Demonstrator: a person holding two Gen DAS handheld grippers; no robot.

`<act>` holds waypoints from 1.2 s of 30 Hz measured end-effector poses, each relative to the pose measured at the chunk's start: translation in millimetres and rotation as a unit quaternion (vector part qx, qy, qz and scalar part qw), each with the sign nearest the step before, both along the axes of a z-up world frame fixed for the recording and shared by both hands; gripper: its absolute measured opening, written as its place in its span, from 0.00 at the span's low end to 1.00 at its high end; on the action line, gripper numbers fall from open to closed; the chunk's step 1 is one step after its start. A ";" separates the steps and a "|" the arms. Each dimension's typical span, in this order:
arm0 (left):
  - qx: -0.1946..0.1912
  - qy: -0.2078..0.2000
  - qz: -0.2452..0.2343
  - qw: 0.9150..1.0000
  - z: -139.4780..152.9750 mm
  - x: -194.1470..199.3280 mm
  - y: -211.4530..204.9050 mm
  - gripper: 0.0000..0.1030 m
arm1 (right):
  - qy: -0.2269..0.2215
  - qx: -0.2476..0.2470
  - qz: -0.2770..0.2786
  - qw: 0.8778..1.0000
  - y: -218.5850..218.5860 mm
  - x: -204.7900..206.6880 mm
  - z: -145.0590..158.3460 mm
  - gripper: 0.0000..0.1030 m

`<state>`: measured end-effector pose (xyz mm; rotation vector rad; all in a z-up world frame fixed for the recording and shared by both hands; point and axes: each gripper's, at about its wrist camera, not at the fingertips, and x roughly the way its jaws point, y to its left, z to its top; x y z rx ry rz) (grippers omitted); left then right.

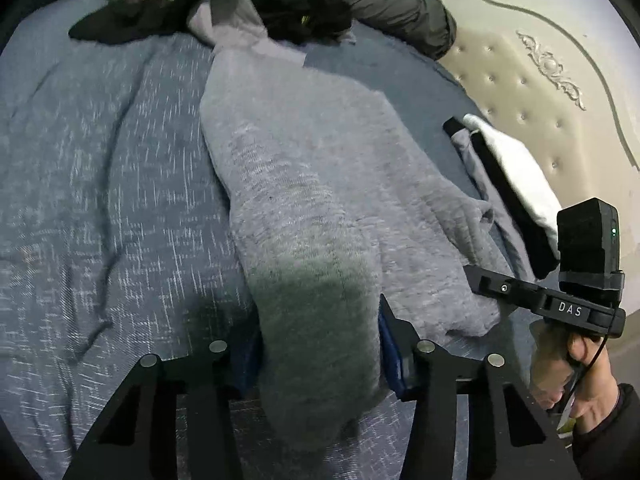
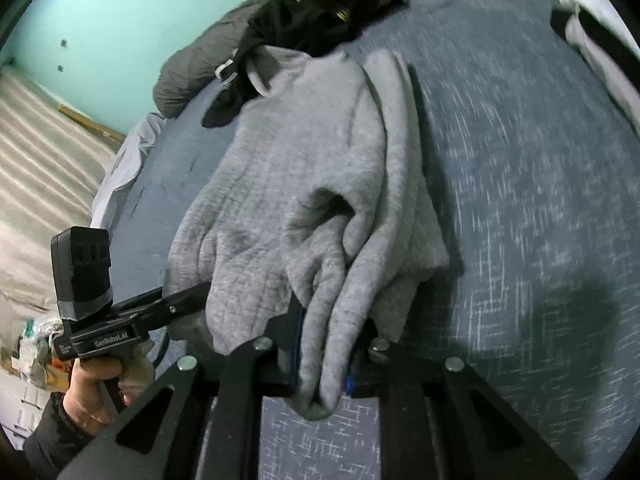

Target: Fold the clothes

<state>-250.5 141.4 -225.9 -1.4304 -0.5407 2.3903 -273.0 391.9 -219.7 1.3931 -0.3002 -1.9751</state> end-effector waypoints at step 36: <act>-0.011 -0.019 -0.018 1.000 36.6 51.7 53.0 0.47 | -0.035 0.023 -0.007 0.999 55.5 33.3 19.5 0.13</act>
